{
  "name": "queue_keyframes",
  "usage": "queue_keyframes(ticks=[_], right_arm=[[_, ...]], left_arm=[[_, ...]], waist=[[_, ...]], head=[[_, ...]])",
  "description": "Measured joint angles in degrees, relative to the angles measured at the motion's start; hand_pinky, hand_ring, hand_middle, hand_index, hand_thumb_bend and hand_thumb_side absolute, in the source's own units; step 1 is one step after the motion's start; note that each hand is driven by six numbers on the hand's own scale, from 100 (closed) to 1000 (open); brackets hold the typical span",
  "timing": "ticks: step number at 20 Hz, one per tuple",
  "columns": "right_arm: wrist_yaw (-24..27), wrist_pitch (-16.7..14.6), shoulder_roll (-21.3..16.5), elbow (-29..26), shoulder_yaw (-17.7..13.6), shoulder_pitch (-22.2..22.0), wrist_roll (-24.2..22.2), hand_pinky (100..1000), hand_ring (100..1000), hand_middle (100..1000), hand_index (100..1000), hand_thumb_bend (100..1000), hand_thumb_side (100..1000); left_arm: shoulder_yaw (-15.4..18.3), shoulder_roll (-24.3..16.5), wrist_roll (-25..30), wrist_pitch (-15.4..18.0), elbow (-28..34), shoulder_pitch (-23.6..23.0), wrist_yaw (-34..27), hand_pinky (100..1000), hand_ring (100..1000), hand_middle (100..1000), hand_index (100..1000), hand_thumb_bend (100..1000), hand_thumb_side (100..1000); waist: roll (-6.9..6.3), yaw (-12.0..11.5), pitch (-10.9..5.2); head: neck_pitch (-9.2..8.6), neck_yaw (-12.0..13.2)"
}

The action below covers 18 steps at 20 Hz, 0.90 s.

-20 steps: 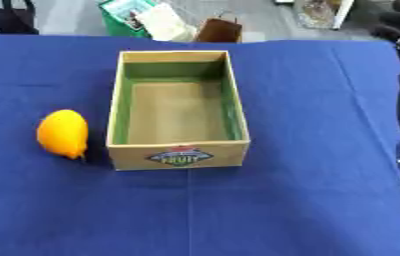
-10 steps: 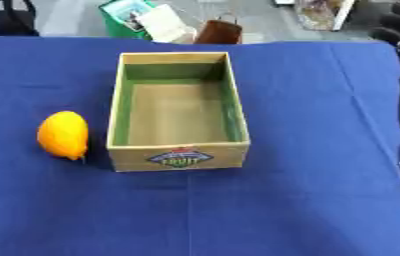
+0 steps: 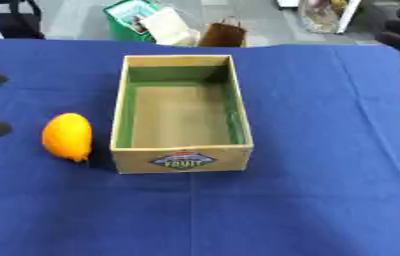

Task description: Pick up objects on the table and place them in the box.

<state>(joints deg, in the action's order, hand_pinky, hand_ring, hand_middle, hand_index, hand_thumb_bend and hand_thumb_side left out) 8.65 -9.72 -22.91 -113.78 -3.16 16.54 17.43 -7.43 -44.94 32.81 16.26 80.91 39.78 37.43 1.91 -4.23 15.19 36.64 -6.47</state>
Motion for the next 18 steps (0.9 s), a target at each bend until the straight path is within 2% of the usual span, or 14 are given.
queue_keyframes(ticks=[3,4,5,6,8,13,18], right_arm=[[0.00,0.01,0.00,0.00,0.02,0.01,-0.08,772,761,703,795,100,1000],[0.00,0.04,0.00,0.00,0.02,0.02,-0.11,772,761,703,795,100,1000],[0.00,0.06,0.00,0.00,0.02,0.03,-0.14,772,761,703,795,100,1000],[0.00,0.08,0.00,0.00,0.02,0.03,-0.16,772,761,703,795,100,1000],[0.00,0.15,0.00,0.00,0.04,0.03,-0.23,773,761,703,794,100,1000],[0.00,0.20,0.00,0.00,0.28,0.03,-0.31,773,761,702,794,100,1000],[0.00,0.30,0.00,0.00,0.35,0.04,-0.43,773,761,702,793,100,1000]], left_arm=[[-0.78,1.15,0.72,-0.46,-0.28,0.67,0.52,755,811,835,971,572,888],[-0.96,1.50,0.94,-0.64,-0.51,0.87,0.70,753,809,830,962,511,846],[-1.13,1.89,1.10,-0.80,-0.75,1.13,0.90,753,808,827,958,496,833],[-1.29,2.31,1.22,-0.92,-0.98,1.35,1.02,752,806,818,942,448,763],[-1.49,3.12,1.37,-1.08,-1.53,1.86,1.16,754,808,820,943,454,737],[-2.35,4.62,2.31,-0.81,-2.84,3.38,1.76,770,825,848,961,499,738],[-3.12,5.45,5.27,0.52,-4.15,4.13,2.58,780,832,859,971,540,787]], waist=[[0.00,0.08,0.00],[0.00,0.16,0.00],[0.00,0.25,0.00],[0.00,0.29,0.00],[-0.01,0.31,0.00],[-0.09,0.44,0.00],[-0.36,0.67,0.01]], head=[[0.00,0.10],[0.00,0.14],[0.00,0.21],[0.00,0.24],[-0.01,0.25],[-0.24,0.38],[-0.48,0.63]])
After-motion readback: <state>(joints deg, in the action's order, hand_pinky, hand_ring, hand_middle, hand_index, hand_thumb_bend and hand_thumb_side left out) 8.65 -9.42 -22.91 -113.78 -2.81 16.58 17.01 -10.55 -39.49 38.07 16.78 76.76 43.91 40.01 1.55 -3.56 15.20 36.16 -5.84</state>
